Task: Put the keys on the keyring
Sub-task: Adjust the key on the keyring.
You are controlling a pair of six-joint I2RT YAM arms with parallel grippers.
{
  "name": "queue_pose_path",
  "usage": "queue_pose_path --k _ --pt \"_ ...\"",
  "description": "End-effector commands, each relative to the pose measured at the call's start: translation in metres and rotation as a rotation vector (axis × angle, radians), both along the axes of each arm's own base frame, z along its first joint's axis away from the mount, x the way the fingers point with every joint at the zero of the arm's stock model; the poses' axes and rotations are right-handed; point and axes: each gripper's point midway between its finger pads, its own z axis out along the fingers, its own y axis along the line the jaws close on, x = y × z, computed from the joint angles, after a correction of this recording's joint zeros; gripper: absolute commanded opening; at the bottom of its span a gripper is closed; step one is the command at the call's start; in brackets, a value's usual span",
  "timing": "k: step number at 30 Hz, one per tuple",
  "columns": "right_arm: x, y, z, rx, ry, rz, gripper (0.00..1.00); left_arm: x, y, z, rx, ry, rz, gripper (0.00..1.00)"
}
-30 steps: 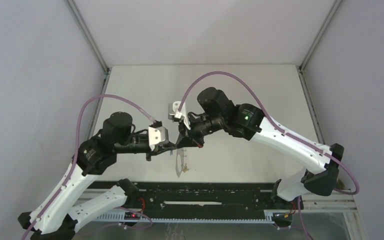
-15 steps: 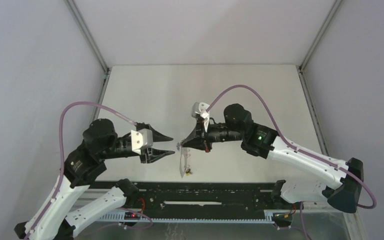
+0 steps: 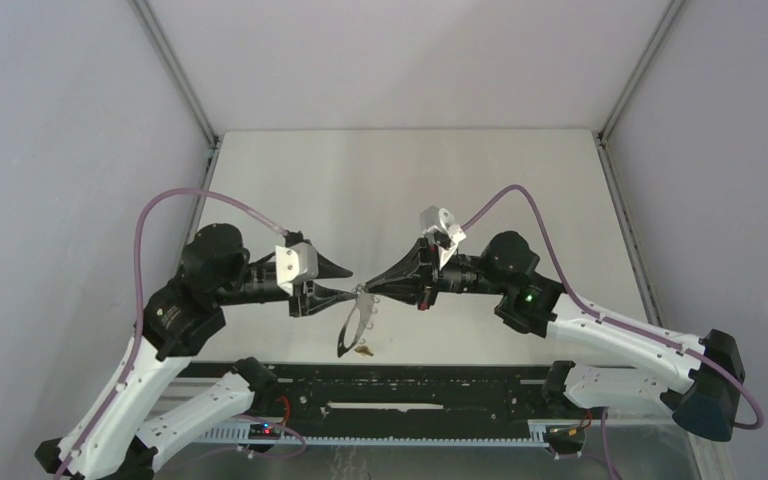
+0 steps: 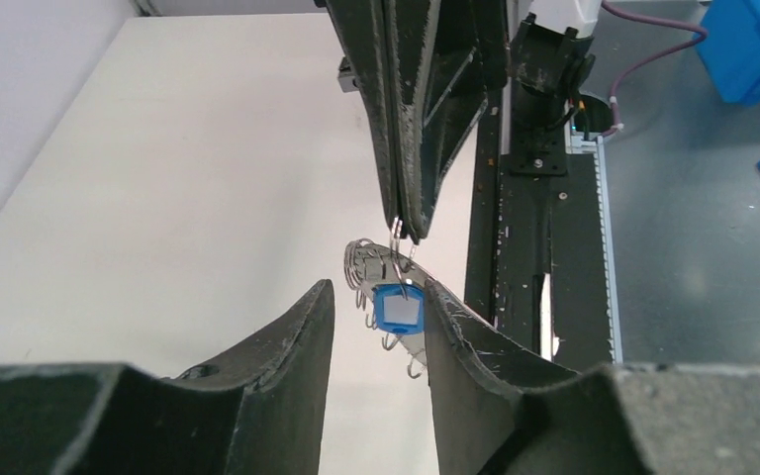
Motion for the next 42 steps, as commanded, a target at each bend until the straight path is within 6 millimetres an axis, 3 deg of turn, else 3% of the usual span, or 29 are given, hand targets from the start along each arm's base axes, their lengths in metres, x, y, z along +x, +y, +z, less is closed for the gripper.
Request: queue_pose_path --k 1,8,11,15,19,26,29,31,38,42 --pt "-0.005 -0.008 0.043 0.145 -0.058 0.004 0.00 -0.013 -0.001 0.007 -0.022 -0.038 -0.077 0.41" --pt "-0.004 -0.007 0.041 0.140 -0.047 0.009 0.00 -0.009 0.002 0.012 -0.039 -0.112 -0.054 0.16" --pt "-0.003 -0.006 0.040 0.140 -0.045 0.004 0.00 -0.010 0.001 0.016 -0.069 -0.129 -0.056 0.12" --pt "-0.001 -0.005 0.040 0.142 -0.039 -0.001 0.00 -0.016 -0.001 0.011 -0.070 -0.118 -0.091 0.13" --pt "-0.001 -0.003 0.039 0.141 -0.036 0.002 0.00 -0.019 -0.001 0.006 -0.062 -0.112 -0.109 0.20" --pt "-0.003 -0.001 0.037 0.135 -0.032 0.015 0.00 -0.002 0.000 0.010 -0.062 -0.126 -0.025 0.19" --pt "-0.004 -0.001 0.036 0.127 -0.033 0.015 0.00 0.001 0.001 0.009 -0.062 -0.131 0.000 0.30" --pt "-0.004 -0.001 0.036 0.127 -0.034 0.016 0.00 0.004 0.002 0.007 -0.057 -0.133 0.017 0.32" --pt "-0.005 0.002 0.036 0.126 -0.031 0.030 0.00 -0.003 -0.001 0.004 -0.061 -0.124 -0.022 0.31" --pt "-0.005 0.003 0.036 0.122 -0.028 0.027 0.00 -0.005 -0.004 0.004 -0.070 -0.119 -0.039 0.24"
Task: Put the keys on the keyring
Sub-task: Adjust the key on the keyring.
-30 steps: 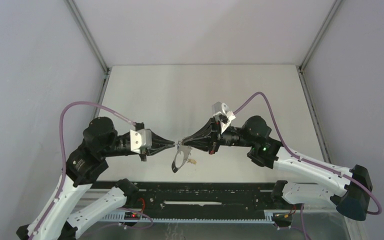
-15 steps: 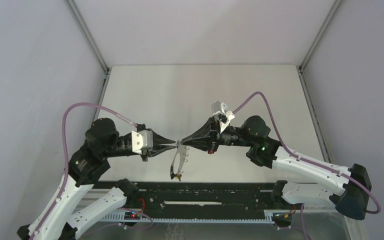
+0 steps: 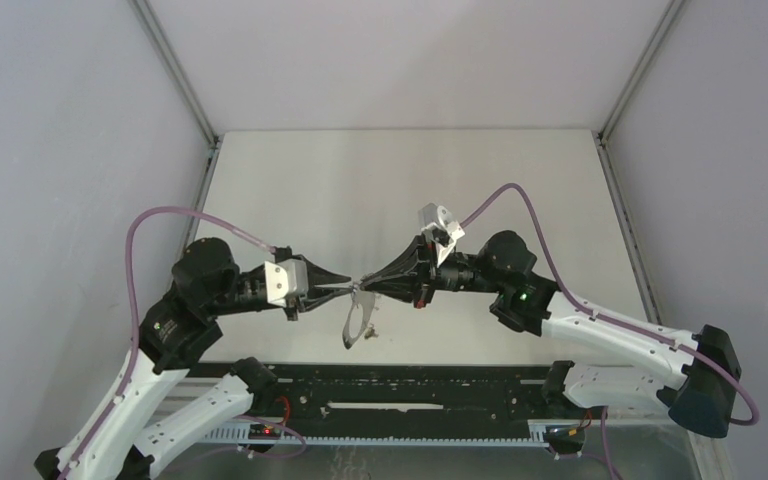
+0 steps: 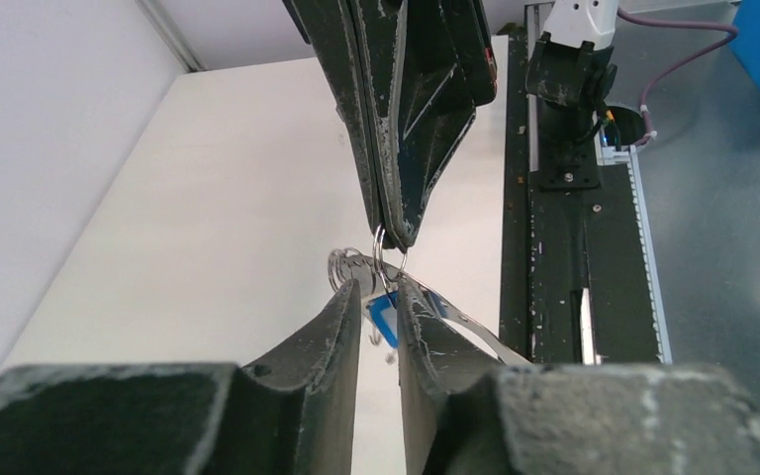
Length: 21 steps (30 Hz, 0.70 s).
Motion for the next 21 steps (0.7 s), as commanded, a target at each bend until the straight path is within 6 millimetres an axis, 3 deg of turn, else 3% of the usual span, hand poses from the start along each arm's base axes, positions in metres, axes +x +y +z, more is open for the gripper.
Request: queue_pose_path --k 1,7,14,18,21 --pt "-0.006 -0.002 0.026 0.073 -0.030 0.013 0.00 -0.001 -0.006 0.000 -0.018 0.000 -0.025 0.20" --pt "-0.004 -0.005 0.028 0.078 -0.036 -0.005 0.00 -0.003 -0.003 -0.008 0.006 -0.028 -0.027 0.01" --pt "-0.002 -0.005 0.030 0.083 -0.037 -0.015 0.00 -0.014 -0.003 -0.018 0.045 -0.081 -0.081 0.00" --pt "-0.002 -0.005 0.030 0.083 -0.036 -0.020 0.00 -0.019 -0.004 -0.022 0.057 -0.087 -0.110 0.05" --pt "-0.002 -0.005 0.029 0.078 -0.034 -0.019 0.00 -0.019 -0.005 -0.022 0.059 -0.076 -0.111 0.22"
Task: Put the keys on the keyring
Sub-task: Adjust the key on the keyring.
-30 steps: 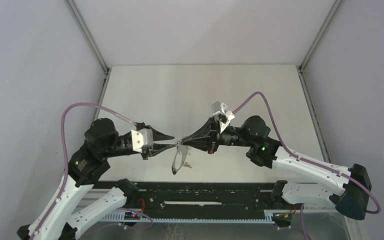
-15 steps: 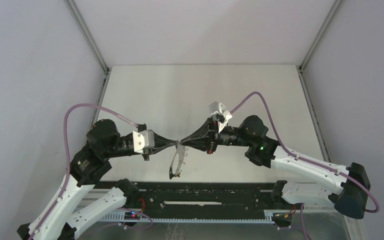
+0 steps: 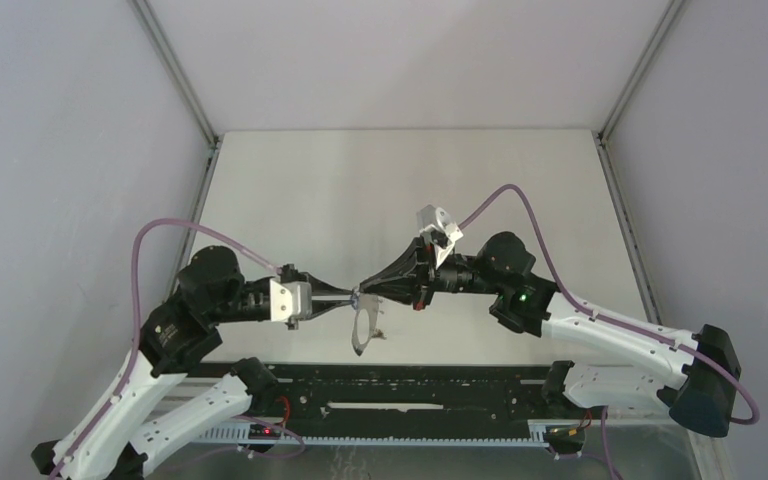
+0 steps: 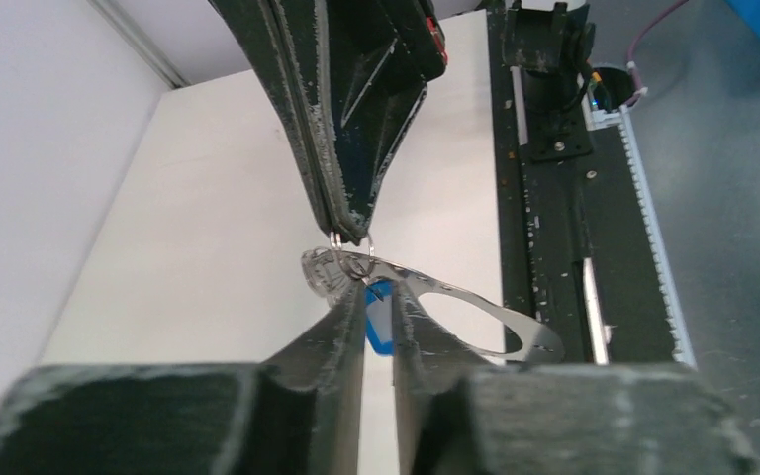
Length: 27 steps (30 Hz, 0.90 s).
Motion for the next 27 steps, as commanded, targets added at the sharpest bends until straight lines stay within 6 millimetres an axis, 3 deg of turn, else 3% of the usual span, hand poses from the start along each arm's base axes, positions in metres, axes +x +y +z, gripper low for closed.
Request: queue_pose_path --k 1,5,11,16,21,27 --pt "-0.001 -0.006 0.031 0.084 -0.038 -0.022 0.00 -0.005 -0.002 -0.010 0.024 0.016 -0.030 0.29" --pt "-0.002 -0.007 0.029 0.076 -0.043 -0.020 0.00 -0.002 0.001 -0.008 0.028 0.040 0.010 0.41" --pt "-0.007 -0.007 0.027 0.065 -0.052 0.002 0.00 0.004 0.003 0.006 -0.011 0.116 0.088 0.43" --pt "-0.012 -0.007 0.021 0.044 -0.080 0.030 0.00 -0.006 0.000 0.017 -0.026 0.181 0.048 0.43" --pt "-0.014 -0.004 0.020 0.004 -0.106 0.048 0.00 -0.031 -0.003 0.010 0.009 0.233 -0.085 0.43" --pt "-0.015 0.000 0.020 -0.028 -0.130 0.067 0.00 -0.025 -0.004 0.003 0.035 0.262 -0.064 0.37"
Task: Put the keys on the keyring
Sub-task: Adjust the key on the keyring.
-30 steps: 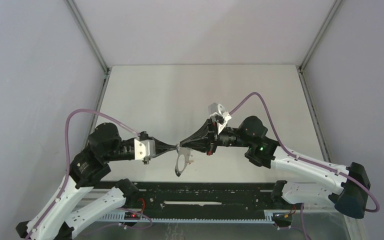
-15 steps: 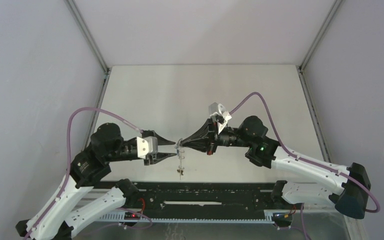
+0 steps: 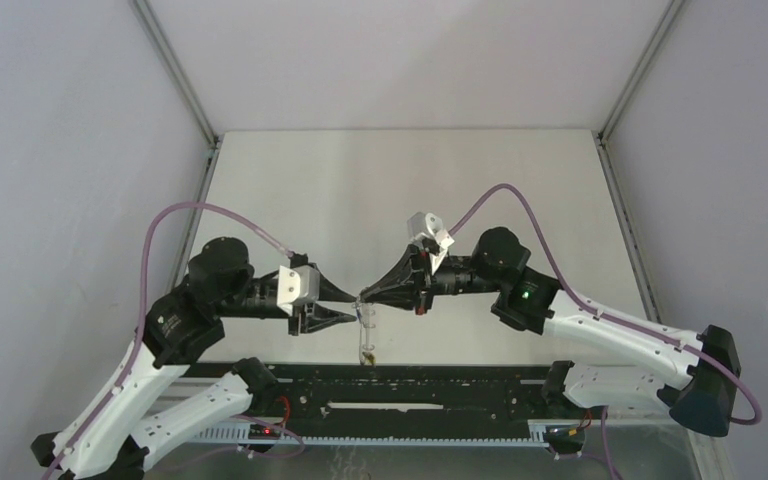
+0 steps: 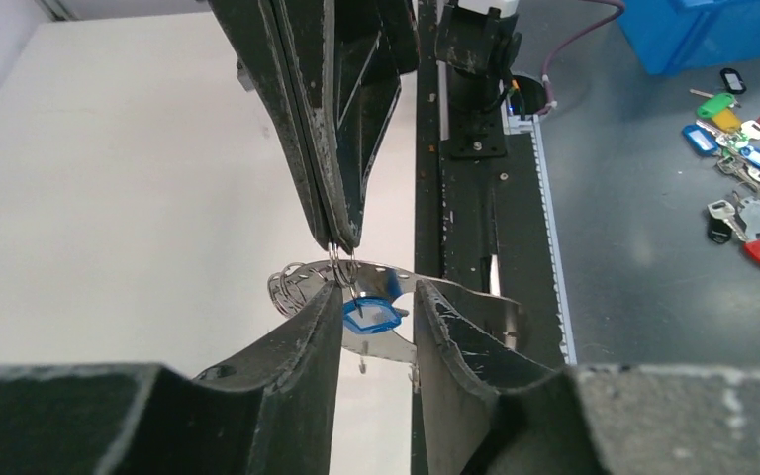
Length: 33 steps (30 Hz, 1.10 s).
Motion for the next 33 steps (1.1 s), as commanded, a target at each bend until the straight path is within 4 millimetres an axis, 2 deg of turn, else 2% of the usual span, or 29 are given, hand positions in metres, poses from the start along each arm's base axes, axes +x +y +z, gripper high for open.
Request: queue_pose_path --k 1,6,14,20,23,25,27,31,32,33 --pt "-0.004 0.000 0.033 0.064 -0.090 0.019 0.00 -0.007 -0.001 0.009 -0.005 0.035 -0.026 0.37" --pt "-0.009 0.004 0.033 0.056 -0.100 0.035 0.00 0.005 -0.004 0.010 -0.008 0.056 0.028 0.33" --pt "-0.010 0.008 0.028 0.033 -0.107 0.038 0.00 -0.001 -0.006 0.018 -0.039 0.063 -0.005 0.28" --pt "-0.012 0.009 0.030 0.027 -0.116 0.044 0.00 0.000 -0.004 0.001 0.002 0.049 -0.010 0.01" --pt "-0.013 0.008 0.031 0.009 -0.103 0.051 0.00 0.005 0.000 -0.011 0.046 0.030 0.011 0.00" --pt "-0.007 0.002 0.032 -0.032 -0.077 0.039 0.23 0.009 0.004 -0.019 0.086 0.009 0.025 0.00" --pt "0.002 -0.007 0.028 -0.101 -0.061 0.029 0.40 0.009 0.008 -0.026 0.127 -0.014 0.013 0.00" --pt "0.023 -0.022 0.004 -0.358 0.014 0.004 0.64 0.013 0.010 -0.028 0.171 -0.053 0.007 0.00" --pt "0.025 -0.022 0.011 -0.381 -0.001 0.005 0.66 0.015 0.010 -0.028 0.176 -0.062 0.006 0.00" --pt "0.026 -0.021 0.010 -0.413 -0.008 0.008 0.66 0.018 0.009 -0.027 0.179 -0.072 0.009 0.00"
